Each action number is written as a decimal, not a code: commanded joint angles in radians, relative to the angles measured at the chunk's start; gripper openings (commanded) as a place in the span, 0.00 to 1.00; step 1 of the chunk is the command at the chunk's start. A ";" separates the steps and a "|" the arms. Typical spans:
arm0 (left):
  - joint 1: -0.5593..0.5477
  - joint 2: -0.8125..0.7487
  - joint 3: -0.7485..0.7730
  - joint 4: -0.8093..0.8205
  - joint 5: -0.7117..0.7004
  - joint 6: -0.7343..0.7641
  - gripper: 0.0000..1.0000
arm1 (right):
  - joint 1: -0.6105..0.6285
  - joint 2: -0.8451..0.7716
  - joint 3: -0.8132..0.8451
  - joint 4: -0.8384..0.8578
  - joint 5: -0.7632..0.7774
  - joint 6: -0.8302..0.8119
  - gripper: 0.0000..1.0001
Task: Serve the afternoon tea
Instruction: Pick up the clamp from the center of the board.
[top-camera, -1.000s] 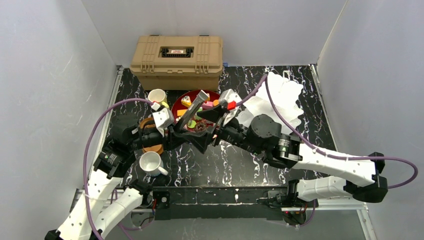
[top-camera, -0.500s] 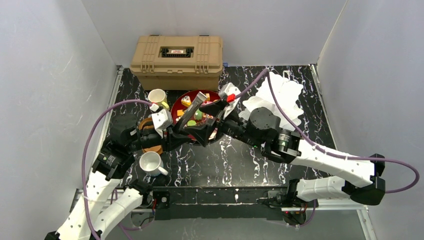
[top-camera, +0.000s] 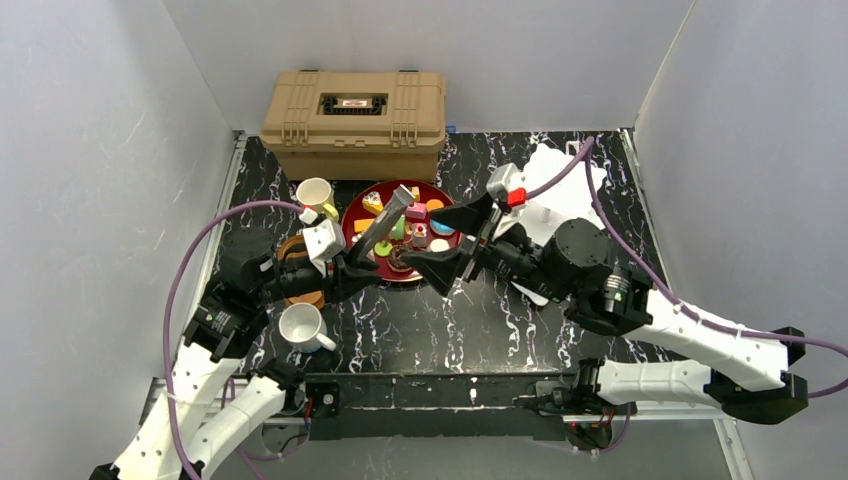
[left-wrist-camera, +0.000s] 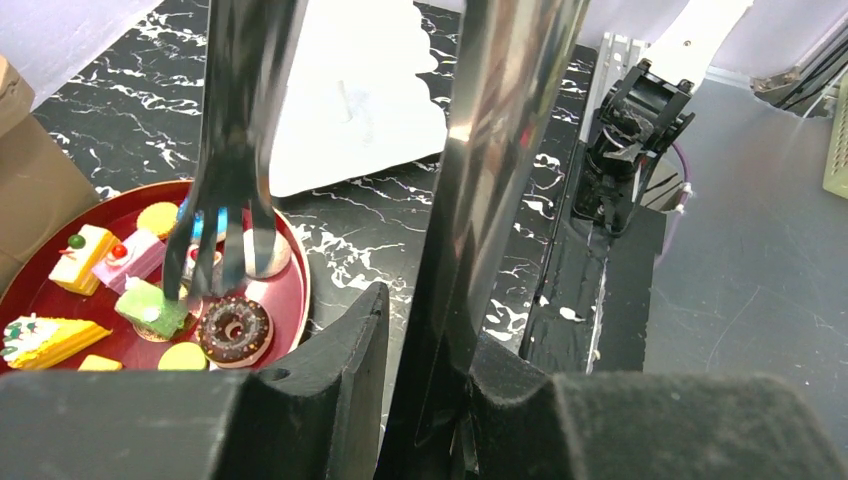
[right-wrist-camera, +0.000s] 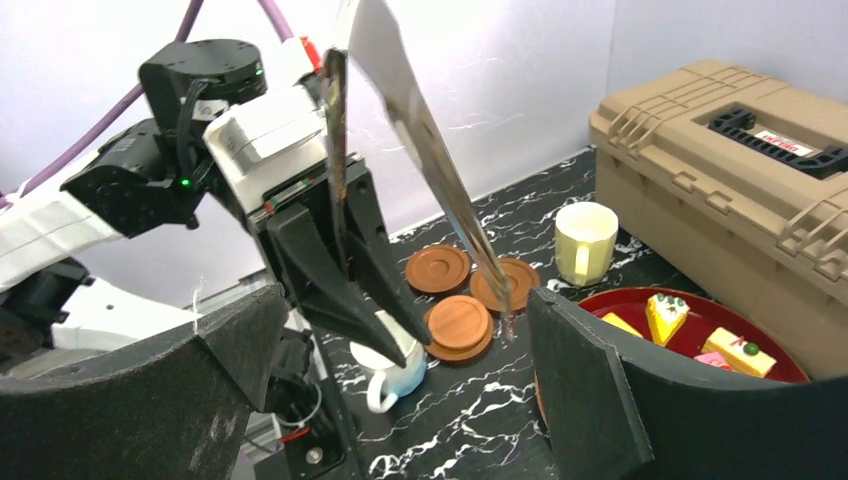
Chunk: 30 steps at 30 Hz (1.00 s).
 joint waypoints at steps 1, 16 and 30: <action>0.001 -0.007 0.042 -0.004 0.025 0.007 0.09 | -0.020 0.055 0.040 0.053 0.017 -0.036 0.98; 0.000 -0.007 0.039 -0.004 0.028 0.003 0.09 | -0.200 0.194 -0.013 0.449 -0.517 0.211 0.98; 0.000 -0.018 0.036 -0.002 0.013 0.009 0.08 | -0.203 0.182 -0.003 0.291 -0.532 0.168 0.98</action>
